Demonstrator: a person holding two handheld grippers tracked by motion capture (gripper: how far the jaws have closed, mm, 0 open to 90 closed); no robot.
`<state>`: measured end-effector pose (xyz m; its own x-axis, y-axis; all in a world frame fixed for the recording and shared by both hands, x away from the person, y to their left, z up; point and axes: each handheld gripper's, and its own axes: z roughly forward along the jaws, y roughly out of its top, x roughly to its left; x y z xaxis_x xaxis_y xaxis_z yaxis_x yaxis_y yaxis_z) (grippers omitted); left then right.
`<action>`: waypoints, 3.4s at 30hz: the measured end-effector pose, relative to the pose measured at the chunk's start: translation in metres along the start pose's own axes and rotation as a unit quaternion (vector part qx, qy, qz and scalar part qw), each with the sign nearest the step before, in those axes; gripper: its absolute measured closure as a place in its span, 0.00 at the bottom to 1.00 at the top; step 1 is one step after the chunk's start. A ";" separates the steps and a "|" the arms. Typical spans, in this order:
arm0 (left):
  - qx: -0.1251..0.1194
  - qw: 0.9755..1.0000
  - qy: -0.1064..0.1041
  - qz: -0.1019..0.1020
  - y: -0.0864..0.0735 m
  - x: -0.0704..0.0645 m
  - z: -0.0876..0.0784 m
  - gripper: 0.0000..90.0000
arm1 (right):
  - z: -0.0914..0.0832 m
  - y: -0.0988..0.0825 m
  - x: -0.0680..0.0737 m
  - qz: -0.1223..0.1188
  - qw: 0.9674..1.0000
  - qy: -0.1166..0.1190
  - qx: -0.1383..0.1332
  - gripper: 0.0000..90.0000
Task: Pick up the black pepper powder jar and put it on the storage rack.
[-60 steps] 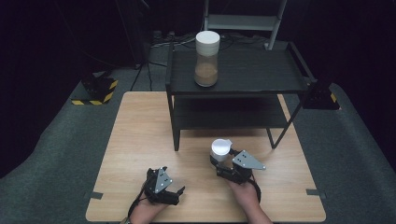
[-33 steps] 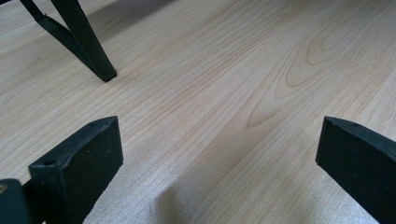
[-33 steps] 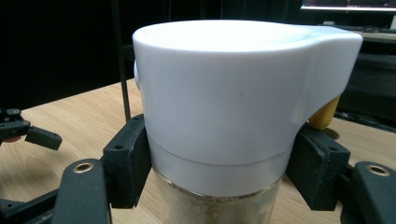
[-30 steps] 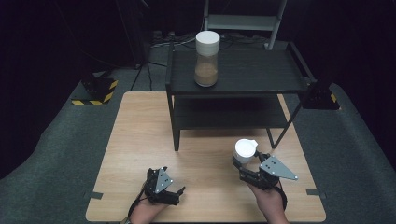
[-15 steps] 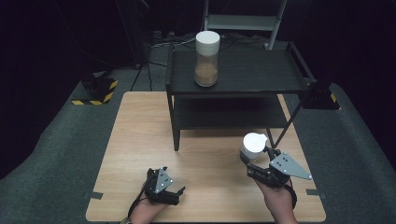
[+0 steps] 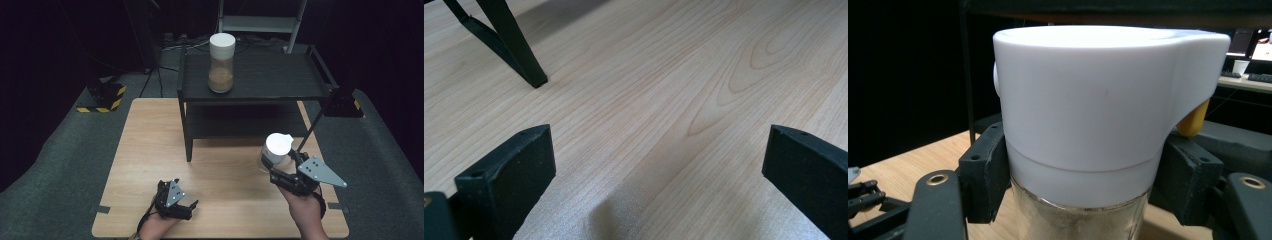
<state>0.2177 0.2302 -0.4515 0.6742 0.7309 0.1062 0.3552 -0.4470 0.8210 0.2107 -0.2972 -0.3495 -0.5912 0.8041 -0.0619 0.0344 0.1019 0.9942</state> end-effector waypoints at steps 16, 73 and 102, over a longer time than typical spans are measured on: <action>0.000 1.000 -0.002 0.000 0.000 0.001 0.000 0.01 | 0.003 0.031 -0.001 0.001 1.000 -0.007 -0.022 0.33; -0.006 1.000 -0.007 -0.002 -0.002 0.003 -0.001 0.01 | 0.041 0.129 -0.010 -0.011 0.996 -0.050 -0.075 0.33; -0.010 1.000 -0.011 -0.006 -0.004 0.005 -0.001 0.01 | 0.096 0.148 -0.029 0.007 0.996 -0.075 -0.054 0.33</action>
<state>0.2185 0.2360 -0.4533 0.6842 0.7245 0.0833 0.3511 -0.4274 0.8331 0.3104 -0.2487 -0.2090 -0.4641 0.8842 -0.0524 -0.0506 0.0326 0.9982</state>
